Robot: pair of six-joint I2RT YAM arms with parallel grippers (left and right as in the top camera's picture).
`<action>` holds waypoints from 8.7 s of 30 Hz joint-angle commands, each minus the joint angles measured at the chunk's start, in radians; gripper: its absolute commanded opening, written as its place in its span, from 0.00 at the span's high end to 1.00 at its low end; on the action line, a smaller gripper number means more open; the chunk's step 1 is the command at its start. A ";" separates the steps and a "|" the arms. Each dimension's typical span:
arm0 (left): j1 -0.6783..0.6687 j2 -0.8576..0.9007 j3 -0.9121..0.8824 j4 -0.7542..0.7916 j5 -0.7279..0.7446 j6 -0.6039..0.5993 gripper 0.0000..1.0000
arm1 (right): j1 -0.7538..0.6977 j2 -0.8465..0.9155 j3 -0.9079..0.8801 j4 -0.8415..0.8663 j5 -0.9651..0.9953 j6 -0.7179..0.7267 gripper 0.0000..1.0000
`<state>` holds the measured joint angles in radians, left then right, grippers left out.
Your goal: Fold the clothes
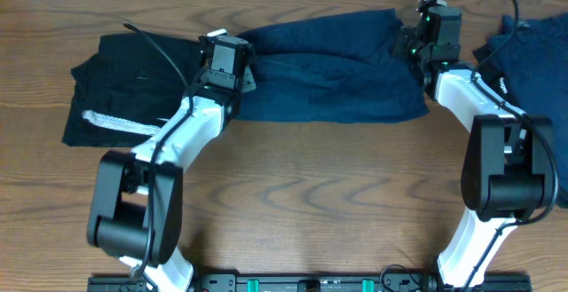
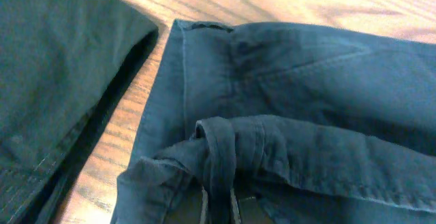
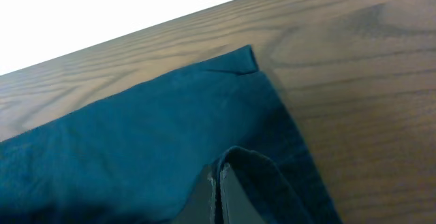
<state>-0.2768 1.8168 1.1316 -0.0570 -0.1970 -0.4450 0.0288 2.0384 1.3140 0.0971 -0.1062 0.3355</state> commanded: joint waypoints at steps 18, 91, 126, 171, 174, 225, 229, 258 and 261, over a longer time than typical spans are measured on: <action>0.085 0.144 0.000 0.155 -0.018 0.040 0.22 | 0.005 0.109 0.019 0.168 0.099 -0.049 0.21; 0.031 -0.278 -0.013 -0.582 0.423 0.282 0.94 | 0.031 -0.217 0.092 -0.975 -0.012 -0.177 0.99; 0.113 0.117 -0.013 0.023 0.150 0.269 0.94 | -0.006 0.090 0.090 -0.520 0.106 -0.217 0.99; 0.051 0.072 -0.004 -0.099 0.443 0.133 0.94 | 0.149 0.093 0.150 -1.180 -0.279 -0.415 0.99; 0.051 0.095 -0.004 -0.074 0.412 0.133 0.94 | 0.134 0.117 0.150 -1.180 -0.189 -0.384 0.99; 0.130 -0.252 0.010 -0.472 0.301 0.151 0.63 | -0.045 0.079 0.500 -1.091 -0.239 -0.293 0.61; 0.150 -0.228 0.005 -0.523 0.301 0.201 0.36 | -0.008 0.080 0.495 -1.042 -0.239 -0.293 0.48; 0.162 0.029 0.003 -0.506 0.449 0.200 0.24 | 0.209 0.092 0.467 -0.953 -0.104 -0.307 0.73; 0.159 0.055 0.003 -0.498 0.464 0.200 0.23 | 0.223 0.092 0.467 -0.953 -0.104 -0.307 0.73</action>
<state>-0.1196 1.8374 1.1351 -0.5610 0.2417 -0.2573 0.2405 2.1380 1.7893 -0.8520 -0.1974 0.0330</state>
